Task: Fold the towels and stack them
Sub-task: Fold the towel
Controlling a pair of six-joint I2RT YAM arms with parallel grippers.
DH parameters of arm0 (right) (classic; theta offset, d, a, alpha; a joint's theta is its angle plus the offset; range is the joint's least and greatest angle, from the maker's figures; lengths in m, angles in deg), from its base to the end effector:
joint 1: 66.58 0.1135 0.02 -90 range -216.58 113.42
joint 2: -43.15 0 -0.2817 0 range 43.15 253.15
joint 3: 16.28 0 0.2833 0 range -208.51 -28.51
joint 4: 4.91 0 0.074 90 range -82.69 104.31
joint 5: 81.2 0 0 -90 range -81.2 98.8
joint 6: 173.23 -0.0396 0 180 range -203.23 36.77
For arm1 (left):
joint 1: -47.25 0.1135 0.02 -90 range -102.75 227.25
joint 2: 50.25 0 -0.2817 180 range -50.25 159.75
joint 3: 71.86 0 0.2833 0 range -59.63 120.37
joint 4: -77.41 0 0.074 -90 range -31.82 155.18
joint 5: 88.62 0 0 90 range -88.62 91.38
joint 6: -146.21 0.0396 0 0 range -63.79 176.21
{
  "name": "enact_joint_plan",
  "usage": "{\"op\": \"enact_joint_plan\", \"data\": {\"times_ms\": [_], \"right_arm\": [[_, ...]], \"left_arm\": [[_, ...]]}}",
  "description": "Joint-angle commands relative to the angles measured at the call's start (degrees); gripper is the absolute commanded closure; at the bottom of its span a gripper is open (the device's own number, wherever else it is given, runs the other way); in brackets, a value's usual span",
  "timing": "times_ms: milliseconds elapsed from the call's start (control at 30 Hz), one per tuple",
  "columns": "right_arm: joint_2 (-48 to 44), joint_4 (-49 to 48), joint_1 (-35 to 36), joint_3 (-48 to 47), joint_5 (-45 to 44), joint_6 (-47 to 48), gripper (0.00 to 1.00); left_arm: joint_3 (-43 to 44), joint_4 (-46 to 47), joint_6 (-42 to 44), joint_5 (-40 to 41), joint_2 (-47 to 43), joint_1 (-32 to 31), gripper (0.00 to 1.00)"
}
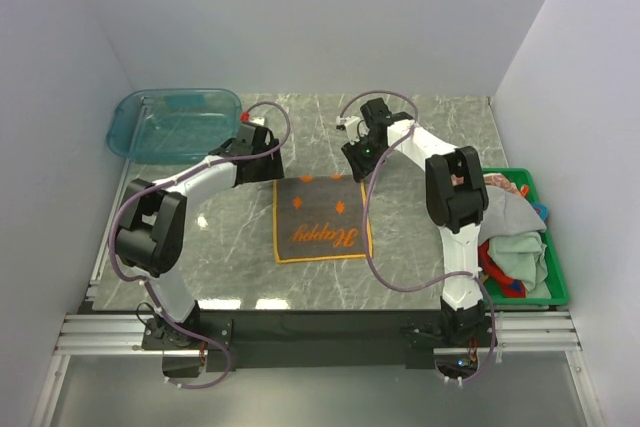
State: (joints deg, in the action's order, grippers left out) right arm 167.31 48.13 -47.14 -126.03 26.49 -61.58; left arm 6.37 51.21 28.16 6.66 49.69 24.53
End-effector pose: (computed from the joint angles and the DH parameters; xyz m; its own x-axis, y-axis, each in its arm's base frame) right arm 0.4632 0.1762 0.1729 -0.6519 -0.6028 -0.4600 -0.7182 0.6856 0.1194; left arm 0.3776 -0.1542 0.2020 -0.7582 -0.1902 -0.6237 -0.0327 0.9664 -0.2549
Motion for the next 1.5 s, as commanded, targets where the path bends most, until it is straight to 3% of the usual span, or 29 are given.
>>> {"op": "enact_joint_plan", "data": {"times_ms": [0, 467, 667, 767, 867, 1067, 1333, 1467], "right_arm": [[0.7, 2.3, -0.1, -3.3, 0.9, 2.5, 0.54], [5.1, 2.8, 2.1, -4.4, -4.2, 3.3, 0.55], [5.5, 3.2, 2.6, -3.7, -5.1, 3.7, 0.77], [5.3, 3.2, 2.5, -3.2, -5.2, 3.8, 0.94], [5.1, 3.0, 2.5, -2.8, -4.7, 3.9, 1.0], [4.7, 2.1, 2.5, -2.0, -4.3, 3.7, 1.0], [4.2, 1.8, 2.5, -1.2, -5.6, 3.5, 1.0], [4.1, 1.4, 2.5, -0.9, -5.9, 3.4, 1.0]], "left_arm": [[0.7, 0.2, 1.0, 0.5, -2.0, -0.4, 0.32], [2.6, -1.2, 1.7, 1.0, -1.0, -0.7, 0.32], [6.1, -5.1, 3.9, 2.0, 0.0, -0.7, 0.32], [8.8, -7.3, 6.1, 1.8, 1.5, -0.7, 0.31], [10.8, -7.8, 9.1, 1.6, 3.4, -0.7, 0.31], [15.4, -9.1, 14.9, 0.0, 9.7, -0.6, 0.31], [18.3, -9.7, 21.8, -8.3, 13.2, 0.9, 0.4], [19.2, -11.4, 23.3, -8.4, 14.4, 0.9, 0.44]]}}
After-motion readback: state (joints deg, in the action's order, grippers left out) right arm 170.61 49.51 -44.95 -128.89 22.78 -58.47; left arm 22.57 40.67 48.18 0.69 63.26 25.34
